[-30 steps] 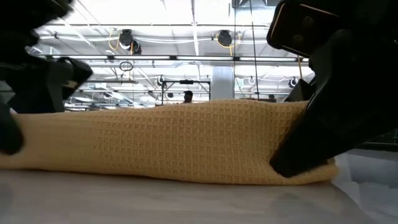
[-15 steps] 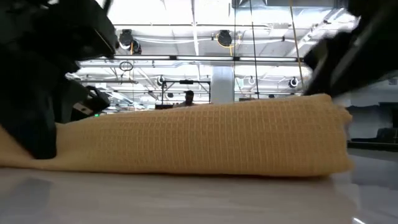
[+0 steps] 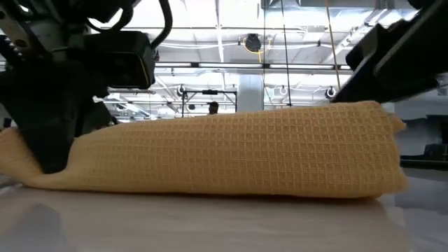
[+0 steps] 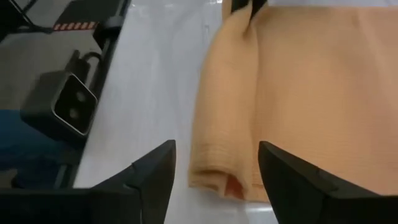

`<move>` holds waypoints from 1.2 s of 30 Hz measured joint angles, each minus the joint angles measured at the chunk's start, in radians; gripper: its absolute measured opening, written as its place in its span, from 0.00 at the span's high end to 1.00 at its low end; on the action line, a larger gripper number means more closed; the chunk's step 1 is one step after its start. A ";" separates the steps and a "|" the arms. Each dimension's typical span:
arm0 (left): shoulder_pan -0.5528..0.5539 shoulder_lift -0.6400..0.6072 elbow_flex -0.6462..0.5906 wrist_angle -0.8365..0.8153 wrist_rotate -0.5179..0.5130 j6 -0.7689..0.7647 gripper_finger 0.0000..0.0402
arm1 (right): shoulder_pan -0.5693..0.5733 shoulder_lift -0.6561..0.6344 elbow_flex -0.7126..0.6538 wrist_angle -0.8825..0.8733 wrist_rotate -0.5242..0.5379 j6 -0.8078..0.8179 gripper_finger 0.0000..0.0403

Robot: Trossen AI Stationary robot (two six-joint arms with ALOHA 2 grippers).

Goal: Roll towel into tight, uniform cylinder
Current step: Roll the yellow towel

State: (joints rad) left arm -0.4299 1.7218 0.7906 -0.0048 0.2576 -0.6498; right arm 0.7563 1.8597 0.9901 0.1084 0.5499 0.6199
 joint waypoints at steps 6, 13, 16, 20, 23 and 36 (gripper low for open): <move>0.017 0.000 0.000 0.002 0.002 0.000 0.92 | -0.016 0.026 0.000 0.001 -0.028 0.022 0.56; 0.017 0.000 0.000 0.003 0.005 0.004 0.92 | -0.033 0.033 0.000 0.007 -0.034 0.003 0.83; 0.018 0.000 0.000 0.004 0.034 0.010 0.92 | -0.037 0.020 0.000 0.005 -0.058 0.005 0.96; 0.018 -0.010 -0.001 0.003 0.038 0.026 0.92 | -0.042 -0.008 0.000 -0.014 -0.056 0.036 0.96; 0.017 -0.026 -0.001 0.006 0.025 0.039 0.90 | -0.049 -0.025 0.000 -0.034 -0.058 0.048 0.96; 0.017 -0.154 -0.001 -0.107 -0.013 0.115 0.58 | -0.088 -0.031 0.001 -0.106 -0.111 0.129 0.99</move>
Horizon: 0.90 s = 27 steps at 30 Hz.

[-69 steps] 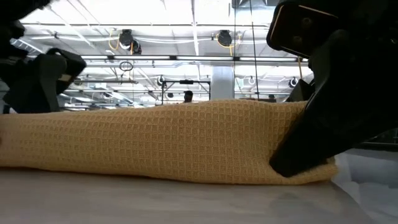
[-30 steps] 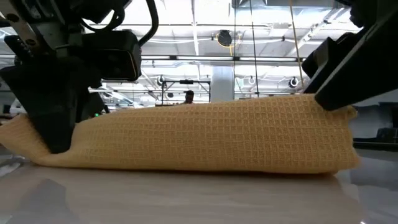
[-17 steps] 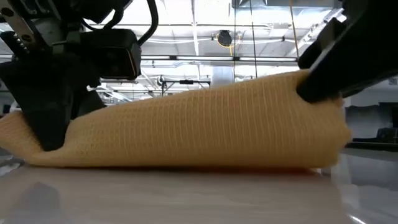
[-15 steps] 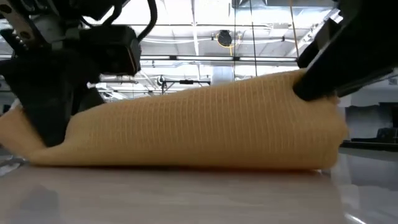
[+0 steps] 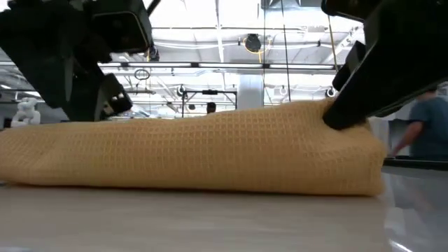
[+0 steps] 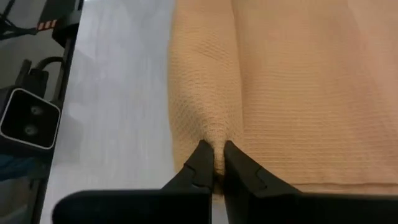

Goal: Roll towel into tight, uniform cylinder
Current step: Roll the yellow towel

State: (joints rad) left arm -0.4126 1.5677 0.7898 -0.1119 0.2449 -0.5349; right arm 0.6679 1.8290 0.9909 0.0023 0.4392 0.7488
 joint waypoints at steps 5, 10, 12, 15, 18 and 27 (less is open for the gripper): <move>-0.021 -0.069 0.000 -0.040 -0.137 0.029 0.57 | -0.001 0.000 0.000 -0.035 0.002 0.042 0.99; -0.138 -0.074 0.001 -0.026 -0.340 0.051 0.57 | -0.001 0.000 0.000 -0.072 0.003 0.096 0.99; -0.199 -0.061 0.001 -0.018 -0.429 0.045 0.57 | -0.001 0.000 0.000 -0.092 0.003 0.124 0.99; -0.292 -0.044 0.000 0.024 -0.568 0.020 0.57 | -0.001 0.000 0.000 -0.102 0.003 0.163 0.99; -0.374 -0.023 0.001 0.113 -0.718 0.026 0.57 | -0.001 0.000 0.000 -0.096 0.003 0.181 0.99; -0.457 0.069 0.001 0.053 -0.918 -0.080 0.57 | -0.001 0.000 0.000 -0.085 0.000 0.183 0.99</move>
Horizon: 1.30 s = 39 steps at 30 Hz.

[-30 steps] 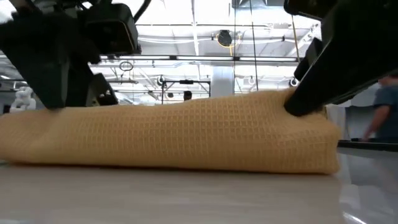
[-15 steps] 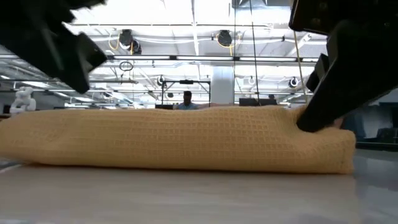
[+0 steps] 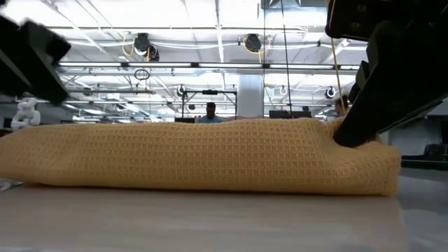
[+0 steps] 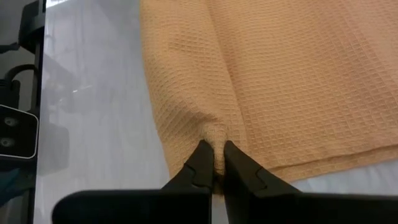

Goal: Roll towel into tight, uniform cylinder
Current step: Roll the yellow towel

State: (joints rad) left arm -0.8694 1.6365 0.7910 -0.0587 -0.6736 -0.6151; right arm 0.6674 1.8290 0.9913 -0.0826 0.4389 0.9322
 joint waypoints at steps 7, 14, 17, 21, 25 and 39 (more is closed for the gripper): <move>0.066 0.011 0.000 -0.036 0.127 -0.004 0.57 | 0.000 0.000 0.000 -0.003 0.000 -0.009 0.99; 0.111 0.011 0.000 -0.031 0.228 0.045 0.61 | 0.000 0.000 0.000 -0.004 0.000 -0.029 0.99; 0.141 0.013 0.000 -0.036 0.336 0.049 0.74 | 0.000 0.000 0.000 -0.004 0.000 -0.039 0.99; 0.164 0.013 0.000 -0.016 0.408 0.071 0.96 | 0.005 0.000 0.000 0.002 0.000 -0.056 0.99; 0.169 0.004 0.012 0.008 0.451 0.076 0.97 | 0.019 0.000 0.000 0.002 0.000 -0.057 0.99; 0.235 -0.119 0.059 -0.070 0.546 -0.005 0.99 | 0.055 -0.008 0.000 0.078 -0.052 -0.111 0.99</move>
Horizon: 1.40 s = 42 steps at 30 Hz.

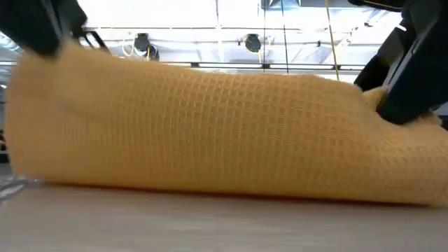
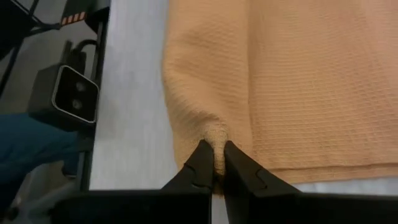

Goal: Roll towel into tight, uniform cylinder
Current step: Roll the yellow towel

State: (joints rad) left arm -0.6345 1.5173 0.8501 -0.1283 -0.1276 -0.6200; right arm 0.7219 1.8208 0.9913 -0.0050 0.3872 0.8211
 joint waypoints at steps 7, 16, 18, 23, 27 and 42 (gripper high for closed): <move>0.075 0.009 -0.012 -0.099 0.001 -0.029 0.99 | -0.021 -0.008 -0.009 -0.064 0.008 0.052 0.99; 0.080 0.024 -0.076 -0.074 0.065 -0.082 0.99 | -0.029 -0.008 -0.069 0.143 0.000 0.116 0.99; 0.070 0.024 -0.076 -0.046 0.076 -0.075 0.99 | -0.030 -0.008 -0.072 0.170 -0.002 0.139 0.99; 0.051 0.024 -0.076 0.017 0.079 -0.052 0.99 | -0.033 -0.001 -0.072 0.177 -0.002 0.196 0.99; 0.041 0.024 -0.076 0.003 0.065 -0.054 0.99 | -0.036 0.025 -0.072 0.207 -0.001 0.252 0.99; 0.039 0.024 -0.098 -0.073 -0.014 -0.135 0.99 | -0.047 0.037 -0.072 0.176 0.058 0.296 0.92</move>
State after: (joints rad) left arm -0.5953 1.5410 0.7521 -0.2018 -0.1413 -0.7553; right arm 0.6750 1.8580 0.9192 0.1707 0.4452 1.1175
